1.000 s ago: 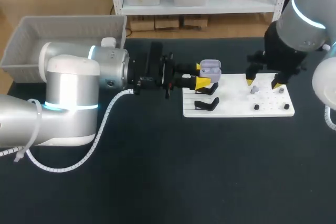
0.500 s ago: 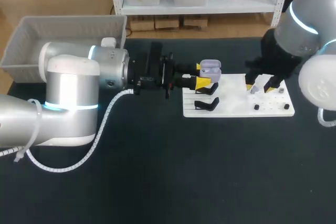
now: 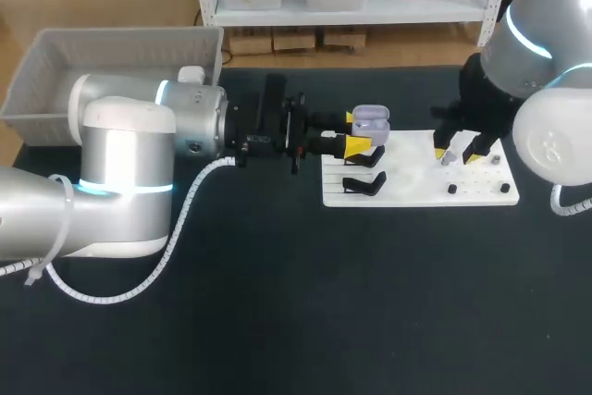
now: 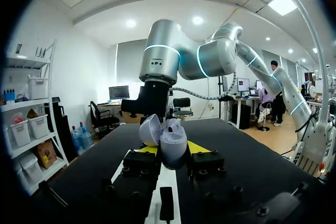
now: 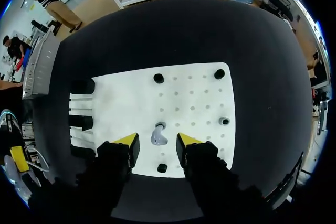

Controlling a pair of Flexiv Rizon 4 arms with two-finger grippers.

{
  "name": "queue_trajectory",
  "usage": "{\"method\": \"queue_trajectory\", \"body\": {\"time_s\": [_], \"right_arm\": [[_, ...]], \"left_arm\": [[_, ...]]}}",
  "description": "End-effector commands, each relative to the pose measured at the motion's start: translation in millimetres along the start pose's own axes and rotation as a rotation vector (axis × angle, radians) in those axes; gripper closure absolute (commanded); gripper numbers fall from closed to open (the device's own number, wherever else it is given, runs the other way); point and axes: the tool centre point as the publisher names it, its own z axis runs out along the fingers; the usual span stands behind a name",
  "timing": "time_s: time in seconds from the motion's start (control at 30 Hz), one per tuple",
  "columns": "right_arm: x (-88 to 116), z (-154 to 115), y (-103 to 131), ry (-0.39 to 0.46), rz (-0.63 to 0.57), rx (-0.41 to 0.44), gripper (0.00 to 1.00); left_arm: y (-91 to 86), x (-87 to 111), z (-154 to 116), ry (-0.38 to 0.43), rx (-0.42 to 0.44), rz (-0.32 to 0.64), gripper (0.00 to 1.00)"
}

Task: Pick up each earbud case from the left stands, insert the matching earbuds, close the lid, and place the case in the box.

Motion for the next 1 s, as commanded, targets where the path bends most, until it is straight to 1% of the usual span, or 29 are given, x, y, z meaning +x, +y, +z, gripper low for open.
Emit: {"method": "queue_trajectory", "body": {"time_s": [0.03,0.47,0.57,0.77,0.9,1.0], "right_arm": [[-1.8,2.7,-1.8,-0.001,0.008,-0.001,0.57],[-2.8,6.5,1.9,0.01,0.008,-0.008,0.61],[-2.9,6.6,2.0,0.01,0.008,-0.006,0.65],[-2.5,6.8,1.4,0.011,0.012,-0.002,0.67],[-1.6,7.1,0.8,0.013,0.013,0.001,0.72],[-0.8,7.6,0.1,0.015,0.014,0.004,0.73]], "left_arm": [[0.4,0.1,0.5,0.001,-0.002,0.0,1.0],[0.4,0.1,0.5,0.001,-0.002,0.0,1.0],[0.4,0.1,0.5,0.001,-0.002,0.0,1.0],[0.4,0.1,0.5,0.001,-0.002,0.0,1.0],[0.4,0.1,0.5,0.001,-0.002,0.0,1.0],[0.4,0.1,0.5,0.001,-0.002,0.0,1.0]]}}
